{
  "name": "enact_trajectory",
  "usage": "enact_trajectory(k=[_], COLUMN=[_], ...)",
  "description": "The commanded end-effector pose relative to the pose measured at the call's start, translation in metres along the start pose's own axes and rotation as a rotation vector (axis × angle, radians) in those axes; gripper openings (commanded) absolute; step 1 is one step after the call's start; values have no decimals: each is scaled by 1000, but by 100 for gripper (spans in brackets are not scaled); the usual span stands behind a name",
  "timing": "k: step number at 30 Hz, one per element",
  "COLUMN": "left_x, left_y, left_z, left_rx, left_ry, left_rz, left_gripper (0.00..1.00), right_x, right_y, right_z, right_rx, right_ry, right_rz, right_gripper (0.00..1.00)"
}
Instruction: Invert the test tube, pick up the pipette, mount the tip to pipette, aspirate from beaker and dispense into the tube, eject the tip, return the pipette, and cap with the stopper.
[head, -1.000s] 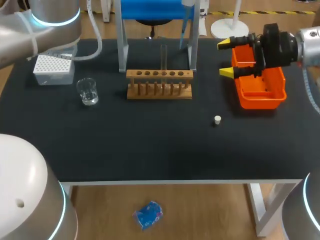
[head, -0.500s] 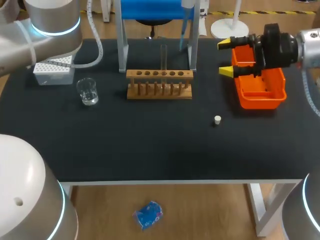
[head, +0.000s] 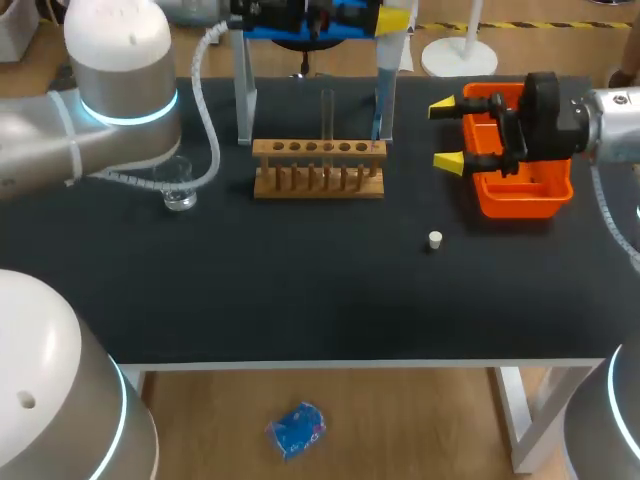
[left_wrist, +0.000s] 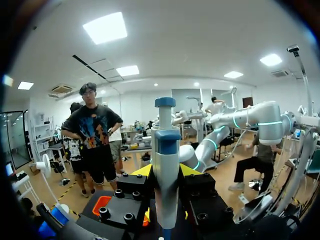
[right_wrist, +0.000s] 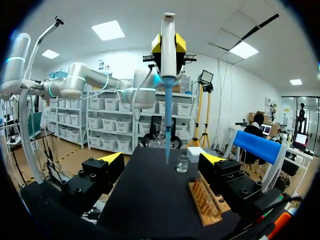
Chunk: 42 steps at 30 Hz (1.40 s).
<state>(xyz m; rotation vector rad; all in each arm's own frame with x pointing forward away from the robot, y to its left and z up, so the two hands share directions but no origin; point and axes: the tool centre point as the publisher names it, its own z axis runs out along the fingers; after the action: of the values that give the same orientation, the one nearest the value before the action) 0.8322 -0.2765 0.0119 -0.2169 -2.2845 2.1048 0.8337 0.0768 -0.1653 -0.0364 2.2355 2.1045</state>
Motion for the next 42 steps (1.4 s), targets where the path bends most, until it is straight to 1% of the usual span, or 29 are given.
enact_trajectory(k=[1,2,5,7,9,15,19,28,30,36,42], left_x=[10,10,10,10,8,2,0,-2,-3,-5,-8], left_y=[13,16,25,33,39,54,61,71,73,77,82], left_z=[7,9,14,15,16,15,13,8,7,4,4], left_rx=[12,-5,19,26,37,44,42,32,32,36,41], left_ry=[-28,-27,-20,-21,-18,-25,-33,-45,-49,-58,-62], left_rz=[-5,-6,-7,-10,-7,-18,-27,-40,-43,-45,-46], left_gripper=[0,0,0,0,0,0,0,0,0,0,0], right_x=[4,3,2,0,-1,-5,-11,-22,-24,-26,-24], right_y=[0,2,8,13,17,29,33,43,45,48,52], right_z=[3,4,7,9,10,14,19,44,48,59,70], right_rx=[-15,-19,-16,-43,-47,-65,-82,-102,-112,-102,-91], right_ry=[-4,-1,6,19,24,37,44,56,64,64,78], right_rz=[-10,-12,-26,-28,-29,-33,-22,21,35,58,62], right_gripper=[100,100,100,100,100,100,100,100,100,100,100])
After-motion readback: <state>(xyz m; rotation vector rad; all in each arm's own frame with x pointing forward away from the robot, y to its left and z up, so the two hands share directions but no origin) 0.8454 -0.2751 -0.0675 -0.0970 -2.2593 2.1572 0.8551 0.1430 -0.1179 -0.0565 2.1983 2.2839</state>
